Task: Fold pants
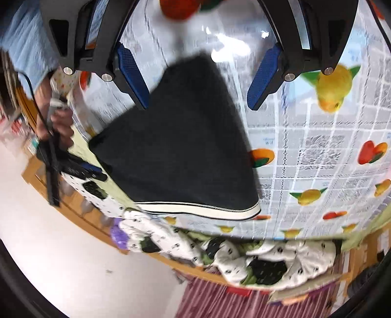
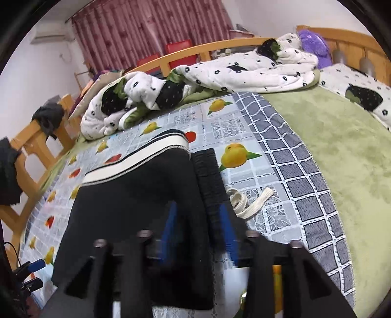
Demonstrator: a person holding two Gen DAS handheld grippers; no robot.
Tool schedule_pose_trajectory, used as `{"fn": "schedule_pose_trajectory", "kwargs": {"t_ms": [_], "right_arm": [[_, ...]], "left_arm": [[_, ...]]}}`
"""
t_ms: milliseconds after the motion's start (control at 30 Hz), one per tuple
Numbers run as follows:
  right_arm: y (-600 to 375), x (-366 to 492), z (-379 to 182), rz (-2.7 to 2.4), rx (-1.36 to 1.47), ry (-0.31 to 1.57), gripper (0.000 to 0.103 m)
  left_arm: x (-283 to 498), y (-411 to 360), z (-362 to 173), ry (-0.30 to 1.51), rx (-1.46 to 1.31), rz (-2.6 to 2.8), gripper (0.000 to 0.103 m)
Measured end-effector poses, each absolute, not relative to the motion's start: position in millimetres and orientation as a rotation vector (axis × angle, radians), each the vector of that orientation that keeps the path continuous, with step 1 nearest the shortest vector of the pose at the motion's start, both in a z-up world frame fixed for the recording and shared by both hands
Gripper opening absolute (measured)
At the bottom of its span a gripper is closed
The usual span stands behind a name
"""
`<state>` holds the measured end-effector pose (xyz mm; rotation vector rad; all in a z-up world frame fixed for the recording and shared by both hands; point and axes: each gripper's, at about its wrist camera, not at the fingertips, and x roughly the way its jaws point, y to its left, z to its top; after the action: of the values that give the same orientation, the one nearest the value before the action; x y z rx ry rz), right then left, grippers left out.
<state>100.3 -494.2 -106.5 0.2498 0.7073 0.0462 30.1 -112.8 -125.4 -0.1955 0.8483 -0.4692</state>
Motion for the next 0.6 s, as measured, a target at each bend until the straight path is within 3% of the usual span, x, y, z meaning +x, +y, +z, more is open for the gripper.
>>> {"fn": "schedule_pose_trajectory", "kwargs": {"t_ms": [167,233,300,333,367,400,433,467,600], "right_arm": [[-496,136,-123,0.085,0.31,0.799,0.047],[-495,147,-133,0.102,0.3,0.837,0.058],[-488,152,-139,0.114,0.261,0.854,0.064],[-483,154,-138,0.101,0.232,0.871,0.063],[-479,155,-137,0.086,0.206,0.882,0.061],[-474,154,-133,0.085,0.197,0.875,0.042],[-472,152,-128,0.116,0.221,0.855,0.009],[-471,151,-124,0.162,0.263,0.859,0.01],[-434,150,-109,0.223,0.254,0.833,0.01]], "left_arm": [[99,-116,-164,1.031,-0.369,-0.48,0.07],[112,-114,-175,1.034,-0.45,-0.507,0.067],[120,-117,-179,1.026,-0.47,-0.5,0.045],[124,-118,-182,1.035,-0.478,-0.491,0.04],[127,-118,-182,1.042,-0.495,-0.492,0.032],[127,-117,-178,1.031,-0.492,-0.494,0.025],[126,-115,-173,1.013,-0.472,-0.485,0.023],[123,-111,-162,0.979,-0.427,-0.476,0.018],[130,-76,-144,0.973,-0.409,-0.459,0.016]]}}
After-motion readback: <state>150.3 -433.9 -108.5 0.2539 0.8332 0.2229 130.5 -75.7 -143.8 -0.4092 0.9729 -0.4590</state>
